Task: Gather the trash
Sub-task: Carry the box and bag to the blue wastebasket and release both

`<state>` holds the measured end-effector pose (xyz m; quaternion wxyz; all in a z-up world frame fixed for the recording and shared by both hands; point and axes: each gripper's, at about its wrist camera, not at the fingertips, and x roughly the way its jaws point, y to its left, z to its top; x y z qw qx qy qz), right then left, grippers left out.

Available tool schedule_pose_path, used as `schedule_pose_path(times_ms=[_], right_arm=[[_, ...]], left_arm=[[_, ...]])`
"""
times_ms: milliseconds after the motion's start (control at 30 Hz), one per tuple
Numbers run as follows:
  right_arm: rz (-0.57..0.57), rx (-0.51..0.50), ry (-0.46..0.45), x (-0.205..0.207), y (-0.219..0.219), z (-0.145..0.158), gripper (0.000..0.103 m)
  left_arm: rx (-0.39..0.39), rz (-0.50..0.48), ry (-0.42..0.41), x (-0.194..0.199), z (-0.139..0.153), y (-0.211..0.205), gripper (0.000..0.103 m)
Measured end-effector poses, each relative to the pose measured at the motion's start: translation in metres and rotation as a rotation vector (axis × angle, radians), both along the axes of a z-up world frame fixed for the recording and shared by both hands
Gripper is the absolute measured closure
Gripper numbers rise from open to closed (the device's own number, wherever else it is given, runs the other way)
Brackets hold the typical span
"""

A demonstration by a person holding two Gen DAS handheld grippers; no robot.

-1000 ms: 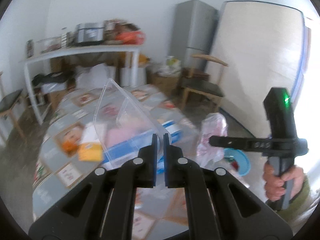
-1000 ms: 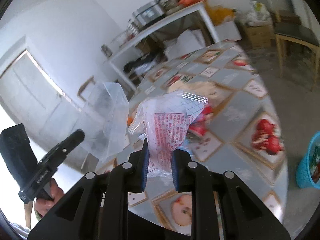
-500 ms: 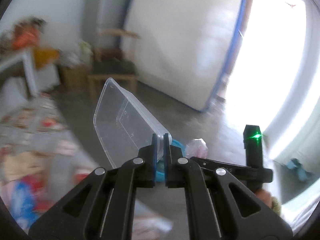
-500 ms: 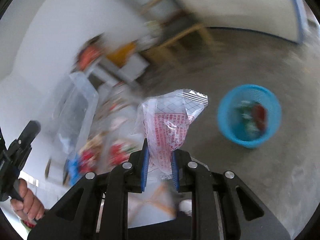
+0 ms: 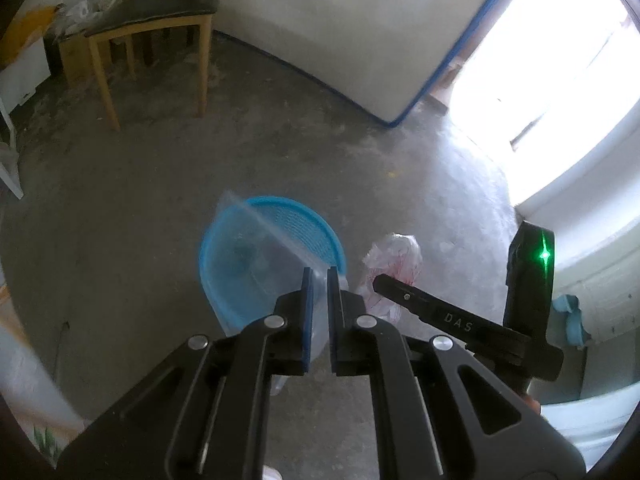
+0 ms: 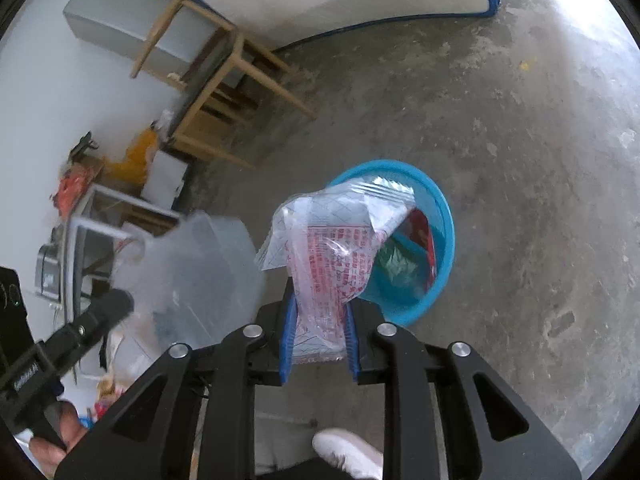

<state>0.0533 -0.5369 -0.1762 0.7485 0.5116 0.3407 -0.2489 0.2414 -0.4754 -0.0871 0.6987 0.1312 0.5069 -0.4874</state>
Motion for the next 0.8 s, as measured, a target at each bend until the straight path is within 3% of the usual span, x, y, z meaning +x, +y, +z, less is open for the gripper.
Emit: schedule_pose_path(times_ms=[67, 100, 200, 333, 600, 800], right_arm=[[-0.006, 0.019, 0.040, 0.011, -0.016, -0.019, 0.063], [-0.010, 0.030, 0.070, 0.018, -0.021, -0.034, 0.060], [-0.014, 0.048, 0.136, 0.024, -0.030, -0.058, 0.060], [0.009, 0.045, 0.122, 0.024, -0.027, -0.072, 0.060], [0.003, 0.035, 0.089, 0.001, -0.020, -0.065, 0.060], [0.018, 0.018, 0.062, -0.014, -0.007, -0.045, 0.060]], left_arm=[[0.027, 0.039, -0.018, 0.012, -0.008, -0.010, 0.049], [0.035, 0.062, -0.028, 0.016, -0.009, -0.012, 0.047], [0.010, 0.104, -0.008, 0.023, -0.005, -0.005, 0.047], [-0.014, 0.098, -0.038, 0.020, 0.009, 0.017, 0.045], [-0.048, 0.104, -0.062, 0.007, 0.048, 0.078, 0.041], [-0.097, 0.164, -0.125, -0.007, 0.088, 0.156, 0.036]])
